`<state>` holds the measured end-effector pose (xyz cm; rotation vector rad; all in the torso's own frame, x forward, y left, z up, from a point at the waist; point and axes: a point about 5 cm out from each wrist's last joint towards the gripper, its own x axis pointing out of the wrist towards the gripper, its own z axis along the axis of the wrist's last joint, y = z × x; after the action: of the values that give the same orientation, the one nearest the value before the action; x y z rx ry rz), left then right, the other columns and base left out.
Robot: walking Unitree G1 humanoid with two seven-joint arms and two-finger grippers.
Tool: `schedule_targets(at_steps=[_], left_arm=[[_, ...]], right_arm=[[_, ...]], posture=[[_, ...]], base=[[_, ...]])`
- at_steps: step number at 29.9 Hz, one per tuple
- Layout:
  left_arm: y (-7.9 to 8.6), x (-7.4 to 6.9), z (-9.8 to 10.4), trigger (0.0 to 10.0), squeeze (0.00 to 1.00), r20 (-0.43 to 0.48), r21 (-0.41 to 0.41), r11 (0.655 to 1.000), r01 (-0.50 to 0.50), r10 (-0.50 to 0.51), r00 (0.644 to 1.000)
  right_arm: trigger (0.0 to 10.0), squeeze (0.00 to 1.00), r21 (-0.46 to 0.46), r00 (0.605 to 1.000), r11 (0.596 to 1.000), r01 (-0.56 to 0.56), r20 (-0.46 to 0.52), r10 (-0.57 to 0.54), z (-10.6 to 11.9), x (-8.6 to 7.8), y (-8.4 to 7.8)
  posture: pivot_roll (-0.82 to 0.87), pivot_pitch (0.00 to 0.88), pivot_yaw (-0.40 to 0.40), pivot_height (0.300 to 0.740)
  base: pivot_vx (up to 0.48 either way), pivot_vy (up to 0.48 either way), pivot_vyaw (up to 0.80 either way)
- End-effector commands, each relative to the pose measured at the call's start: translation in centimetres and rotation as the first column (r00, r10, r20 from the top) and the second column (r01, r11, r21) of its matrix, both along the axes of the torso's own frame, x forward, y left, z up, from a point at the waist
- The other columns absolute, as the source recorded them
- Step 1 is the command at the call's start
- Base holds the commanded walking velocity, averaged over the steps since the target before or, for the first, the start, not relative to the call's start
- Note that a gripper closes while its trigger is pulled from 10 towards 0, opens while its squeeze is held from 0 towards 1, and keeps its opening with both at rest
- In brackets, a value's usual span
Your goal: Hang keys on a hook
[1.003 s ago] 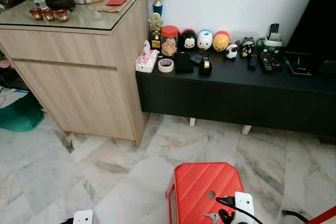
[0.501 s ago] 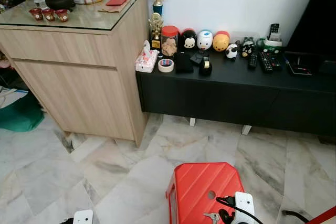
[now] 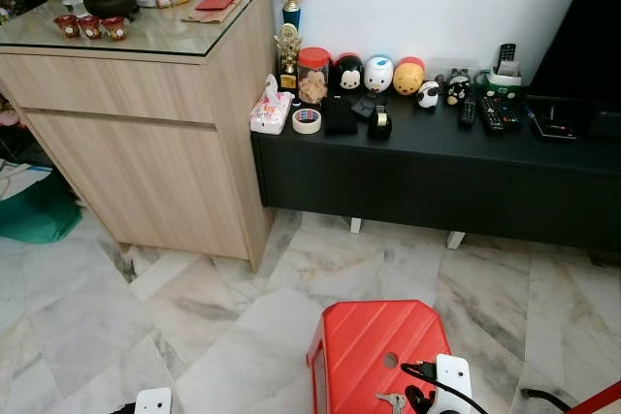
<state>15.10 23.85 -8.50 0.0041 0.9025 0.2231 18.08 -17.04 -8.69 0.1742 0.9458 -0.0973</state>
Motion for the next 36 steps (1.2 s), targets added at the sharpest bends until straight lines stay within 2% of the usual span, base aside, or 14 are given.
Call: schedule_targets(at_steps=[1, 21, 36], left_arm=[[0.05, -0.43, -0.14, 10.0, 0.0, -0.003, -0.008, 1.0, -0.01, 0.01, 1.0], [0.06, -0.42, -0.13, 10.0, 0.0, -0.002, -0.008, 1.0, -0.008, 0.008, 1.0], [0.06, -0.45, -0.13, 10.0, 0.0, 0.0, -0.008, 1.0, -0.01, 0.01, 1.0]], right_arm=[[10.0, 0.0, 0.001, 1.0, 1.0, 0.009, 0.013, -0.009, 0.1, 0.19, 0.05], [10.0, 0.0, 0.001, 1.0, 1.0, 0.009, -0.007, -0.009, -0.06, -0.11, -0.07], [10.0, 0.0, 0.015, 1.0, 1.0, 0.011, 0.009, -0.011, 0.07, 0.12, -0.03]], posture=[[0.09, 0.0, -0.01, 0.74], [0.09, 0.0, -0.004, 0.74], [0.09, 0.0, -0.008, 0.652]], base=[[0.0, 0.0, 0.0], [0.0, 0.0, 0.0], [0.0, 0.0, 0.0]])
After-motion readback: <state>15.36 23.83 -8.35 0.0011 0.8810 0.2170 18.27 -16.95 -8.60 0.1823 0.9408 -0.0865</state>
